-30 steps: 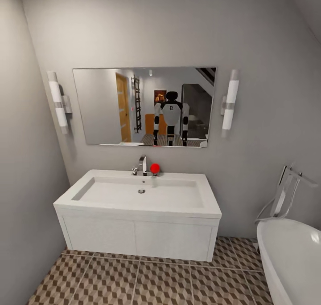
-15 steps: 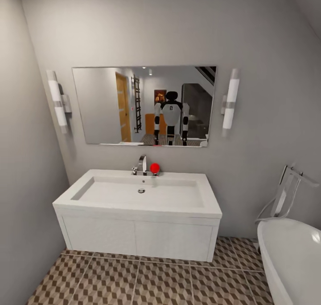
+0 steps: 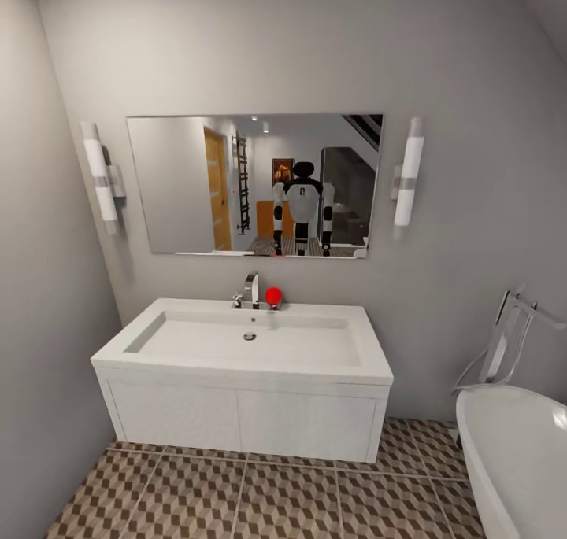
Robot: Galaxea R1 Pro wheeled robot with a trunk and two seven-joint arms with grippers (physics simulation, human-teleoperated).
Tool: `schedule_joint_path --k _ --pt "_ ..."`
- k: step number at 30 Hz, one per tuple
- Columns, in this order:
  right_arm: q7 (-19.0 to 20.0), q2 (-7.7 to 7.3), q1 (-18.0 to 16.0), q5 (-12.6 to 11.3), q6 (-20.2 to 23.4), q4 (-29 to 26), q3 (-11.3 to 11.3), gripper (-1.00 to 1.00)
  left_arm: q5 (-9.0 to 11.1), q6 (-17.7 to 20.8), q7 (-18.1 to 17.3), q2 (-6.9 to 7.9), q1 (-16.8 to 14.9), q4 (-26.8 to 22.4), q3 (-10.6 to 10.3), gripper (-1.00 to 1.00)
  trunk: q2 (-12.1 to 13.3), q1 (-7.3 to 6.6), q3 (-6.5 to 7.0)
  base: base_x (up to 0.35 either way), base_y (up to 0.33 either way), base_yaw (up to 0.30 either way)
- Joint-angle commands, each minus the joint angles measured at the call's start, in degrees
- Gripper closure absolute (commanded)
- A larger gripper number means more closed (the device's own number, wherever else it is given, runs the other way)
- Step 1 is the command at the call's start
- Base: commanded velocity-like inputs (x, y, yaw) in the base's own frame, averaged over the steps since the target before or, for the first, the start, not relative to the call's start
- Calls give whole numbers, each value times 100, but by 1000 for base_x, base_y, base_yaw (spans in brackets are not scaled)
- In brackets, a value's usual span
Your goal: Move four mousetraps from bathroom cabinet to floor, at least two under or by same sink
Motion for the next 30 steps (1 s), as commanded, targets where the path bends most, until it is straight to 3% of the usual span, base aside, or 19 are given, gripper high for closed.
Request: schedule_joint_path --k 1,30 --pt "40 -3 -3 32 40 -15 28 100 37 31 47 1 -2 -15 -49 100 -52 25 -30 0 0 0" --pt "16 -2 -2 -27 -94 -22 22 100 36 32 56 3 -2 -15 -49 100 -1215 662 -551 0 0 0"
